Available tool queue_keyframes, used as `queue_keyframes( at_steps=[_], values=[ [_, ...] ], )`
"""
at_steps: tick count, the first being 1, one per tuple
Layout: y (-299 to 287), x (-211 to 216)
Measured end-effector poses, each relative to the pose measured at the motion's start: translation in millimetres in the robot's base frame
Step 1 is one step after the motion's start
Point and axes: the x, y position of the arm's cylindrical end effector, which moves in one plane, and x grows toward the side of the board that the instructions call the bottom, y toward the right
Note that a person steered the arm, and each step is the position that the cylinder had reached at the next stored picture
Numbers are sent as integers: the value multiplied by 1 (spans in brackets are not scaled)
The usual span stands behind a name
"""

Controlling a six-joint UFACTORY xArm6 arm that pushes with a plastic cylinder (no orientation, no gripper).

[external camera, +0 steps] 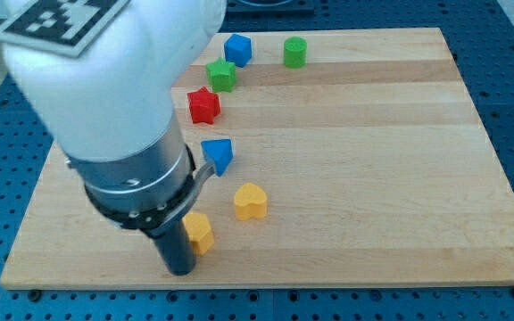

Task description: Slide the yellow heart right side of the yellow hexagon

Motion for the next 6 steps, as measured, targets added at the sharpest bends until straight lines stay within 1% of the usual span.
queue_keyframes(
  at_steps=[1, 2, 3, 4, 5, 6],
  values=[
    [28, 1],
    [90, 10],
    [118, -16],
    [149, -56],
    [142, -114],
    [74, -114]
  ],
)
